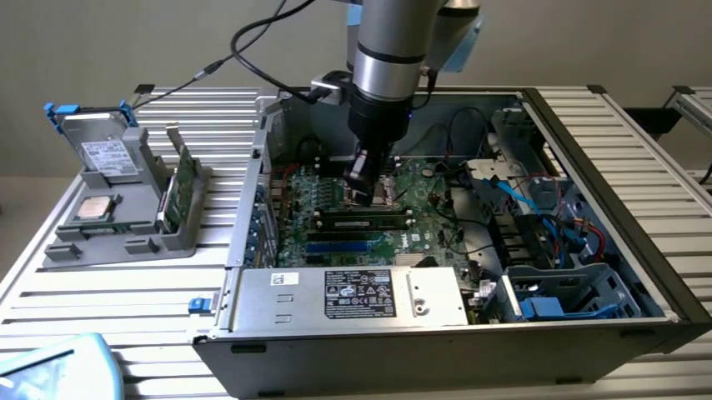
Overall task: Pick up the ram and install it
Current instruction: 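Press down the ram until it locks into place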
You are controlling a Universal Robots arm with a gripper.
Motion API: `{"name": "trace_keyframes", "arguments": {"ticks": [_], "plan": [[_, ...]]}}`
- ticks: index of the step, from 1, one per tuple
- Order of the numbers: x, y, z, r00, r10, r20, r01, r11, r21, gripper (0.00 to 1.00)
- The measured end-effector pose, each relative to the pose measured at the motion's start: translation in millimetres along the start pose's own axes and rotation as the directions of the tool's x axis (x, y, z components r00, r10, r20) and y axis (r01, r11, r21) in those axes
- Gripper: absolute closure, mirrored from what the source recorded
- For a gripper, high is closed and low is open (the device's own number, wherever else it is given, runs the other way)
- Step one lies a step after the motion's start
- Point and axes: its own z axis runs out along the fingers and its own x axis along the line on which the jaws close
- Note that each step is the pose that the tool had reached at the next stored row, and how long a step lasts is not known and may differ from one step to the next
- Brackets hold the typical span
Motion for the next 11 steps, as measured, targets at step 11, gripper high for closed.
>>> {"name": "trace_keyframes", "arguments": {"ticks": [11], "plan": [[-0.1, 0.0, 0.8, 0.9916, 0.127, 0.0246, -0.126, 0.9919, -0.0130, 0.89]]}}
